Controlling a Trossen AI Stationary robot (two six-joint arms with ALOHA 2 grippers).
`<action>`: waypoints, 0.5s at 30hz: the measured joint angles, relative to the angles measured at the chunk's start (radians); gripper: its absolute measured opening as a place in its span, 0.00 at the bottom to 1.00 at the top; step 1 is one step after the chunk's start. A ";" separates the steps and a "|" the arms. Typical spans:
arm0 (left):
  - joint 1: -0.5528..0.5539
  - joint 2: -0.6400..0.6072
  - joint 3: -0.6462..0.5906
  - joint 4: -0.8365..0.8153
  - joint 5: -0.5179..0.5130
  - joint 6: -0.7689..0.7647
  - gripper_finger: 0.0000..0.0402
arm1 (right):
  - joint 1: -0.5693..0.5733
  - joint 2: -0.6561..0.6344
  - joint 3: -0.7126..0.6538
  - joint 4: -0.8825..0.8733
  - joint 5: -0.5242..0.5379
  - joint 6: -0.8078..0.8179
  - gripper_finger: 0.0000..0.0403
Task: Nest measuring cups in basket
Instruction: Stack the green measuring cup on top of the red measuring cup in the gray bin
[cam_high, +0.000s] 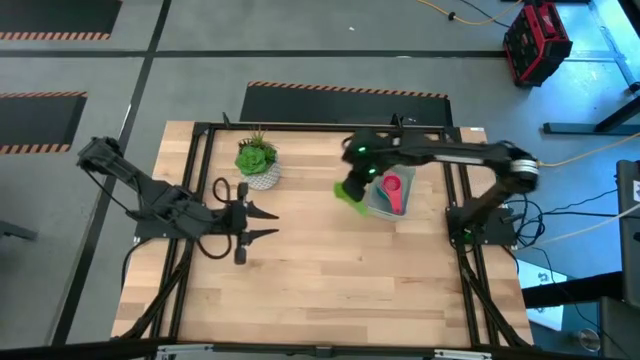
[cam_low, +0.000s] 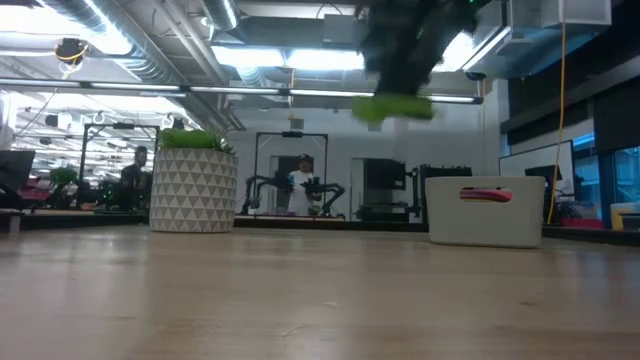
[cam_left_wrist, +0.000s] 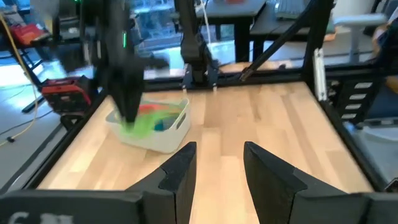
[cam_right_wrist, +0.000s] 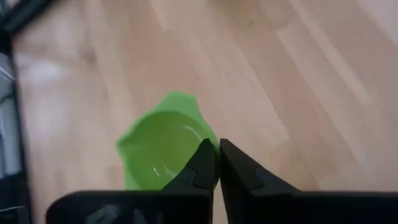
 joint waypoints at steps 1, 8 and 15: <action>0.006 0.009 0.000 -0.001 0.000 0.000 0.32 | 0.000 -0.046 0.000 -0.029 0.006 0.023 0.03; 0.057 0.068 0.000 0.000 -0.001 0.000 0.32 | 0.001 -0.312 0.001 -0.299 0.225 0.184 0.03; 0.096 0.109 0.000 0.015 0.000 0.000 0.32 | 0.000 -0.434 -0.097 -0.367 0.386 0.237 0.03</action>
